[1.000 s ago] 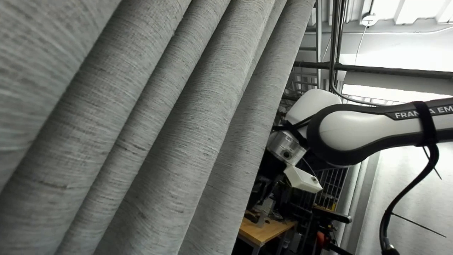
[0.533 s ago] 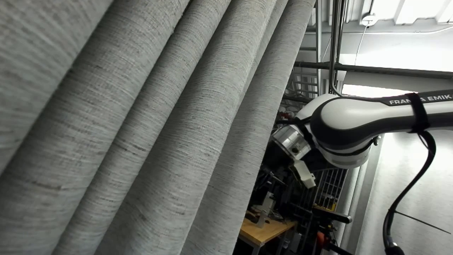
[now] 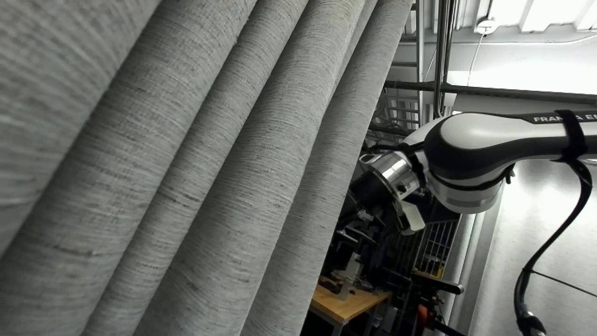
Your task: Draw the curtains open
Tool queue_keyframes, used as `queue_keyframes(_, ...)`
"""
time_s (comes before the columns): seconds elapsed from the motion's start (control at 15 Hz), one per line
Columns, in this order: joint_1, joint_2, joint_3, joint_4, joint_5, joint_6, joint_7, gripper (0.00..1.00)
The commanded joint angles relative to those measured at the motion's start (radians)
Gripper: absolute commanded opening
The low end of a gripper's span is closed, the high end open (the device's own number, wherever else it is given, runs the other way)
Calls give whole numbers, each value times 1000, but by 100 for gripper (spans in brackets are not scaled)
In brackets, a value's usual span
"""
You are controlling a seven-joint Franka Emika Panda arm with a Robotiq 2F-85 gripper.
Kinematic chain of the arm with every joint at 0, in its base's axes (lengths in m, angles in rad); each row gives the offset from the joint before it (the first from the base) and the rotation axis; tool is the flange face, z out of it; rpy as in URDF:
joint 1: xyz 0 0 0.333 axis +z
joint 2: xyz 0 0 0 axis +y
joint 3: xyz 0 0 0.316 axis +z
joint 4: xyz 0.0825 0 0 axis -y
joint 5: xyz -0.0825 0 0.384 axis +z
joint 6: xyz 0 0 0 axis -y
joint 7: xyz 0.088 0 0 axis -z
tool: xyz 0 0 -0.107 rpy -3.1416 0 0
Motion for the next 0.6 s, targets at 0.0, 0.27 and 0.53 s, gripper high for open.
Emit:
queue_keyframes(0.0,47,-64,-41,2,42,-12,-94,100)
queue_keyframes(0.27,76,-93,-57,6,70,25,-109,100)
queue_keyframes(0.53,121,-78,-70,9,117,143,-105,100)
